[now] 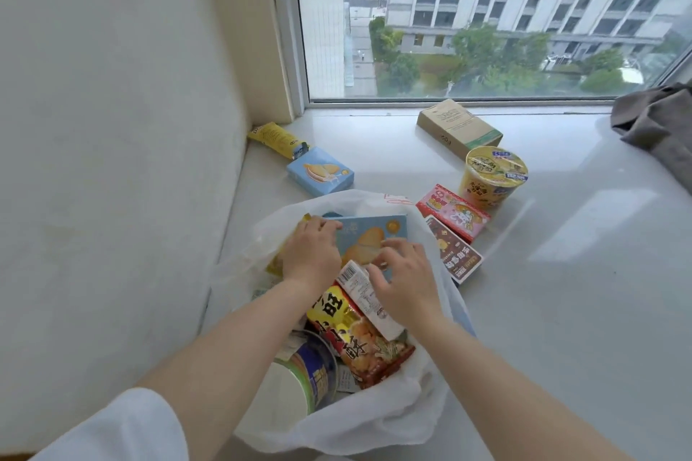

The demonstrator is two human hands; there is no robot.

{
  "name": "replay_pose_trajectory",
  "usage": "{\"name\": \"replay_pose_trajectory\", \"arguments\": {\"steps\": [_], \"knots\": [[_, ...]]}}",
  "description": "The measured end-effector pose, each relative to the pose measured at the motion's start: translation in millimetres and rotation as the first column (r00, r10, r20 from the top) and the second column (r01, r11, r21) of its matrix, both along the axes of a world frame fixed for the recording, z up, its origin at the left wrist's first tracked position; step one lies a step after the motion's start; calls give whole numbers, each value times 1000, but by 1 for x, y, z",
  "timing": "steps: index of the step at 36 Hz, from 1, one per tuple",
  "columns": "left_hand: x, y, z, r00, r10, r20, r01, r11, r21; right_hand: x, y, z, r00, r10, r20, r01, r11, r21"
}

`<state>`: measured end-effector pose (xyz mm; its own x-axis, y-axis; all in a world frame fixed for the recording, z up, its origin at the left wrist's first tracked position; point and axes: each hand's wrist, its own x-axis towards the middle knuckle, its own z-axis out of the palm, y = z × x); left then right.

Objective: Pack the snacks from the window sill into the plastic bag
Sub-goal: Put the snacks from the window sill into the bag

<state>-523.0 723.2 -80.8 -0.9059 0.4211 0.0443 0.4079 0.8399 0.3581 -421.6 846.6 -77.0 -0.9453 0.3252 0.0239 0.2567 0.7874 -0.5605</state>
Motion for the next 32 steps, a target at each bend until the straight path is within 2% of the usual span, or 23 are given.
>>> {"name": "replay_pose_trajectory", "arguments": {"steps": [5,8,11,15,25,32], "knots": [[-11,38,21,997,-70,-41,69,998,-9,-12,45,14,983,-143,-116,154,984,94],[-18,64,34,993,-104,-48,104,995,-6,-16,76,15,965,-257,-57,261,963,63],[-23,94,43,988,-148,-52,149,989,-1,-17,108,10,943,-331,41,324,939,117],[-31,138,43,976,-218,-26,215,973,-90,-15,143,-1,912,-370,178,348,927,143],[-52,227,1,948,-279,155,313,909,-276,-23,198,-41,853,-320,411,275,947,167],[-78,266,-36,943,-268,199,329,851,-410,-35,207,-79,797,-186,575,206,978,32]]}}
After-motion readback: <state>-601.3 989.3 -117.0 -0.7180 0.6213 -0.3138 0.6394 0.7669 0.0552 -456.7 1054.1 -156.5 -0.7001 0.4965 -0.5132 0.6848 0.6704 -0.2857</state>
